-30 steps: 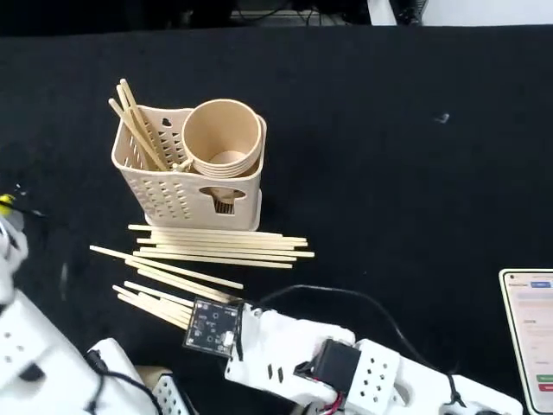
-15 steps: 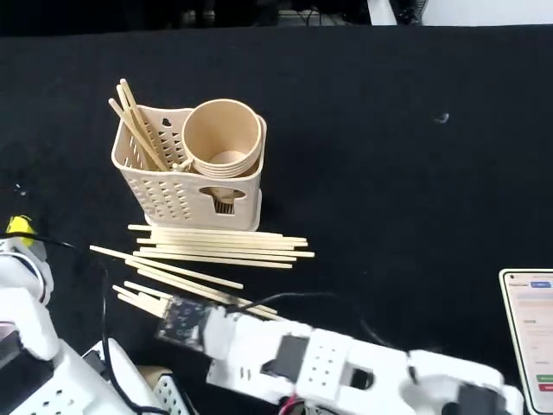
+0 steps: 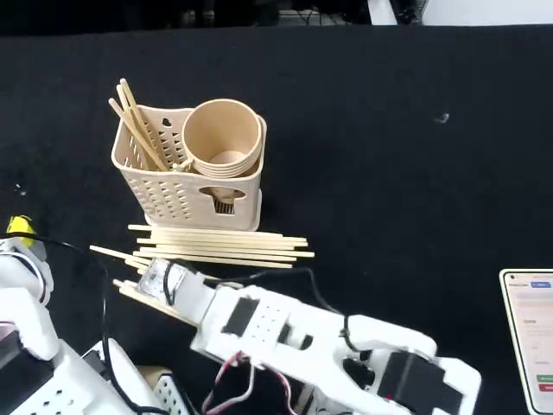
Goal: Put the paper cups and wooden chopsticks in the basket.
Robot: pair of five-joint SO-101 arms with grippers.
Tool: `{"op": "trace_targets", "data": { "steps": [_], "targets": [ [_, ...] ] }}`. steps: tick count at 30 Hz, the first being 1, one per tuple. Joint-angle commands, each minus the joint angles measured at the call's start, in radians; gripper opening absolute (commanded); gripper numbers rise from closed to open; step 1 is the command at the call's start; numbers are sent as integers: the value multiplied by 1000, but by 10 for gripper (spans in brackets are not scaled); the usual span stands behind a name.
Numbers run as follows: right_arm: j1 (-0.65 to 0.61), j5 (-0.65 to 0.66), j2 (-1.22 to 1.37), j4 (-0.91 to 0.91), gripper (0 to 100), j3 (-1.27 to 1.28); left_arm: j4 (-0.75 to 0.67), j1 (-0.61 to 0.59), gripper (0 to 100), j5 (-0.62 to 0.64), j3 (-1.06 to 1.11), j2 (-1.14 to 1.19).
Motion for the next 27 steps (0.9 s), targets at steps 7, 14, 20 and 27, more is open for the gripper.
{"op": "trace_targets", "data": {
  "steps": [7,14,20,27],
  "targets": [
    [97,44,-61,98,10,-74,-2,-8,241,2,-10,-3],
    [98,46,-222,100,10,-4,-2,-8,243,0,-10,-3],
    [140,46,-452,195,10,21,-2,-7,244,0,-4,2],
    [262,86,-782,219,10,16,-5,-5,243,-83,50,5]
  ]
}}
